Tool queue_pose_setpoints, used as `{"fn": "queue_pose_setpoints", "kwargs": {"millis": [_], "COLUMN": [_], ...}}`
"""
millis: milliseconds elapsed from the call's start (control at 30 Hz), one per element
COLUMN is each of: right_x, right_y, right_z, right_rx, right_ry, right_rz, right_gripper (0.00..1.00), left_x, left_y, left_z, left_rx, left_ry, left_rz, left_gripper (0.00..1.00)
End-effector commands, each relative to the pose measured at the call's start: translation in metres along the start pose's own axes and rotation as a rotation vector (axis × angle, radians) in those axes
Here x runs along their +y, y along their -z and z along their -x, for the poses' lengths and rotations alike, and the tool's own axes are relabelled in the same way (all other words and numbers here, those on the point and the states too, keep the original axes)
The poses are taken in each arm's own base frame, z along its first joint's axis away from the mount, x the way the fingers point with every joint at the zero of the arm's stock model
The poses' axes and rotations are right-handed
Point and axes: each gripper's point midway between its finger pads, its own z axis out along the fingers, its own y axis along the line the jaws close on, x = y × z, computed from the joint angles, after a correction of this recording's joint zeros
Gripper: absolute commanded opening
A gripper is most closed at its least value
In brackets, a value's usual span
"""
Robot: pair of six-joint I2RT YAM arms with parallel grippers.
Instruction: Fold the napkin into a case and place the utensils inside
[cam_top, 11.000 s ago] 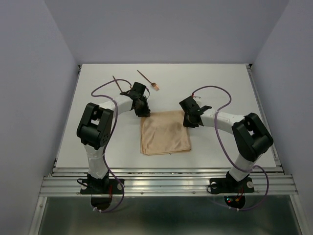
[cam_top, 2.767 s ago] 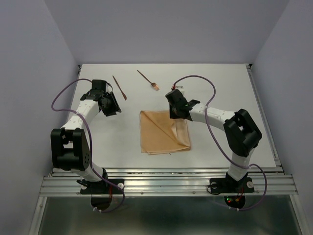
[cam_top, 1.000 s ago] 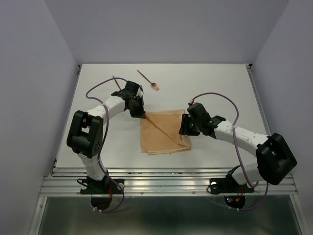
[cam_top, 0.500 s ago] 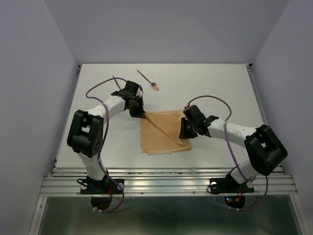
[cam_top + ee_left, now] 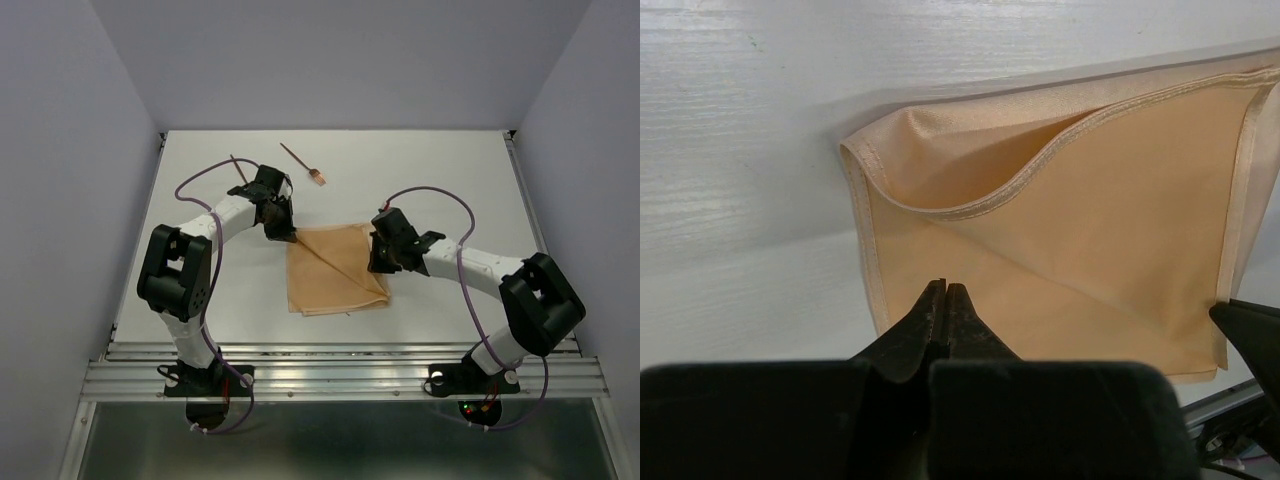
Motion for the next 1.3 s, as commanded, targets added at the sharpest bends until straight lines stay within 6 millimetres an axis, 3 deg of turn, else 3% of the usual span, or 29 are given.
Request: {"fn": "queue_pose_setpoints", "kwargs": {"millis": [0, 667, 1267], "right_x": [0.012, -0.004, -0.006], "right_y": [-0.003, -0.003, -0.001], "right_z": [0.023, 0.021, 0.019], "right_rx": [-0.071, -0.102, -0.110], "right_ry": [0.000, -0.046, -0.059], "right_rz": [0.005, -0.059, -0.056], "right_gripper": [0.02, 0.04, 0.02], "left_x": [-0.011, -0.015, -0.018], "left_y": [0.016, 0.017, -0.015], "left_z": [0.011, 0.016, 0.032], "left_rx": [-0.045, -0.051, -0.024], "left_ry": [-0.036, -0.044, -0.041], "left_rz": [-0.021, -0.035, -0.025], "left_gripper": [0.00, 0.00, 0.00]}}
